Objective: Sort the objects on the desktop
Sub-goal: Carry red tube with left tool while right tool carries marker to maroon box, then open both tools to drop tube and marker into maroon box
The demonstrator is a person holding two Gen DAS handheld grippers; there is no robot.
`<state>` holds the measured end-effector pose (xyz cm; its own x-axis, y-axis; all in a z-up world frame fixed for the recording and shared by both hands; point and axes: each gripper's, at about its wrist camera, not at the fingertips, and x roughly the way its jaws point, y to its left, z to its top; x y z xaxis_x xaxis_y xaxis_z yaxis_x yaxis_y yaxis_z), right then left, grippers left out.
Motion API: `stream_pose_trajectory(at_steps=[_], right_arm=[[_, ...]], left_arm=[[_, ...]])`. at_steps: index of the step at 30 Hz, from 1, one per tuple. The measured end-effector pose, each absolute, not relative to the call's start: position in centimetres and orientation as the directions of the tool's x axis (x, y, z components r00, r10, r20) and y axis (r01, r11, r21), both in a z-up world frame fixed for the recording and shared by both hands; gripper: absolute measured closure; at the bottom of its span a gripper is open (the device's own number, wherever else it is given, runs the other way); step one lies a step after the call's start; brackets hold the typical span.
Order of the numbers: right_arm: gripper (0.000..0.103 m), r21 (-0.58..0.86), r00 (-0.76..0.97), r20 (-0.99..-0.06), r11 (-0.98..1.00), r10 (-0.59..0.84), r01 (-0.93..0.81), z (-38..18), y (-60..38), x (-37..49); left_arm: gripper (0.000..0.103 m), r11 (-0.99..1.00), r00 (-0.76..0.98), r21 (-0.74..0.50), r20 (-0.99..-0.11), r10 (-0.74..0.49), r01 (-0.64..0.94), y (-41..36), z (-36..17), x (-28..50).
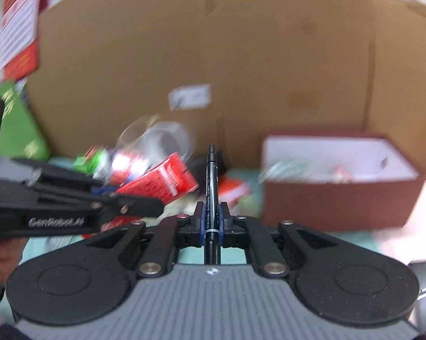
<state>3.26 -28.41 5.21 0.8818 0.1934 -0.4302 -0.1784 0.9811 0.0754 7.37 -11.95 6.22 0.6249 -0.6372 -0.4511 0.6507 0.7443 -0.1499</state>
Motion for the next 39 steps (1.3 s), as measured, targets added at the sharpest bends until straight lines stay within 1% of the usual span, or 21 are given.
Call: stream_pose_trajectory(at_steps=[2,6,10,12,15,20,25,28,32,33,35,36,37,38,39], right_arm=[[0.096,0.063,0.906,-0.401,0.99,0.14,-0.125,6.6,-30.5,4.4],[0.096,0.056,0.93,-0.365,0.998,0.043,-0.024,8.3,-34.6,7.7],[0.096,0.089,0.932,-0.361,0.994,-0.023,0.059,8.7,-39.0,11.5],[0.096,0.091,0.931,-0.361,0.992,-0.051,0.09,8.3,-40.6,13.5],[0.096,0.09,0.92,-0.384,0.988,-0.082,0.126,7.0,-42.4,16.3],[0.096,0.109,0.902,-0.424,0.984,-0.085,0.143,4.9,-44.4,20.3],[0.096,0.071,0.853,-0.505,0.978,-0.133,0.195,2.7,-45.8,23.5],[0.096,0.069,0.818,-0.558,0.975,-0.138,0.211,1.2,-46.4,24.0],[0.095,0.036,0.801,-0.577,0.975,-0.158,0.219,0.4,-46.3,24.3],[0.094,0.04,0.8,-0.58,0.975,-0.154,0.217,0.4,-46.3,24.3],[0.077,0.047,0.794,-0.588,0.974,-0.151,0.22,0.5,-46.6,24.3],[0.061,0.043,0.794,-0.586,0.972,-0.164,0.232,0.7,-46.7,24.1],[0.055,0.037,0.797,-0.576,0.968,-0.182,0.247,0.9,-46.4,23.6],[0.054,0.037,0.801,-0.568,0.966,-0.19,0.256,1.1,-46.4,23.2],[0.05,0.045,0.804,-0.565,0.965,-0.187,0.257,1.2,-46.5,22.8]], left_arm=[[0.098,0.737,0.627,-0.153,-0.431,-0.649,0.658,-13.8,7.4,8.8],[0.098,0.714,0.595,-0.235,-0.418,-0.687,0.659,-17.4,8.9,12.5],[0.098,0.714,0.595,-0.226,-0.42,-0.686,0.663,-21.9,9.8,16.1],[0.098,0.715,0.591,-0.243,-0.425,-0.686,0.655,-23.9,9.6,18.2],[0.098,0.718,0.57,-0.286,-0.454,-0.685,0.634,-26.3,8.3,21.3],[0.098,0.721,0.537,-0.307,-0.504,-0.677,0.622,-28.9,5.4,24.9],[0.098,0.704,0.509,-0.341,-0.506,-0.696,0.623,-29.8,3.7,26.7],[0.098,0.706,0.507,-0.329,-0.516,-0.691,0.627,-29.9,3.2,26.9],[0.098,0.696,0.499,-0.318,-0.515,-0.697,0.644,-30.2,3.1,26.8],[0.097,0.689,0.495,-0.316,-0.509,-0.704,0.653,-30.2,3.3,26.7],[0.078,0.672,0.496,-0.323,-0.482,-0.722,0.666,-29.8,3.6,26.2],[0.06,0.683,0.514,-0.317,-0.474,-0.715,0.658,-29.6,3.9,25.9],[0.039,0.714,0.552,-0.299,-0.472,-0.687,0.633,-29.4,4.3,25.6],[0.029,0.74,0.586,-0.286,-0.468,-0.662,0.608,-29.3,4.6,25.4],[0.012,0.753,0.608,-0.287,-0.454,-0.651,0.592,-28.9,4.9,25.2]])
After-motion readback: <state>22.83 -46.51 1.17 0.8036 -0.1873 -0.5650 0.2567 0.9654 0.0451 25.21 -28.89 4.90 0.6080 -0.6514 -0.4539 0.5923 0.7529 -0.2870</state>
